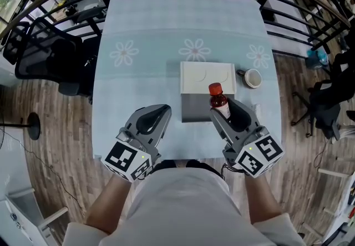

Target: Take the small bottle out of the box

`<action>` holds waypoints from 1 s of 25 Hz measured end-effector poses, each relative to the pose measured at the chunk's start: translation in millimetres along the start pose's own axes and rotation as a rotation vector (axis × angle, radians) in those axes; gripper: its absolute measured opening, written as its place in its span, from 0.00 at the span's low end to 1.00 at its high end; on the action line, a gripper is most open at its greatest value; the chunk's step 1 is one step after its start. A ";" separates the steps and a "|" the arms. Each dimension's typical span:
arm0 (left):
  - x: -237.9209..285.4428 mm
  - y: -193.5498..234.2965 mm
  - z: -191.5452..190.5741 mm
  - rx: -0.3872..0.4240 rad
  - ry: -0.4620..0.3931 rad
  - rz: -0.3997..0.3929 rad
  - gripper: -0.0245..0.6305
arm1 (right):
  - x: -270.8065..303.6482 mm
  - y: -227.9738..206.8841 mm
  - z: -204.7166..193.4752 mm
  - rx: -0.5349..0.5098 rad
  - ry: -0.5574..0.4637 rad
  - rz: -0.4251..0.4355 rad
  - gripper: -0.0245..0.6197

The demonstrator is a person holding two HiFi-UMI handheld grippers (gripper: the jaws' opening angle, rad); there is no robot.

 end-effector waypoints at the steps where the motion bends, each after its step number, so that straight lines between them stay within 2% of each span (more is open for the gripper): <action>1: -0.4 -0.2 0.0 -0.001 0.000 0.001 0.07 | -0.1 0.6 0.4 -0.001 0.000 0.001 0.37; 25: -4.1 1.8 -1.4 -0.012 0.005 0.012 0.07 | 6.1 3.9 -1.7 0.001 0.015 0.010 0.37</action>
Point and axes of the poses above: the fingertips, and each gripper's own axes: x forward along the fingers, y to its left, z out of its top, the point moved 6 cm from there along -x, backward along the fingers, and after that the axes turned 12 degrees about z, right-handed, at the moved point
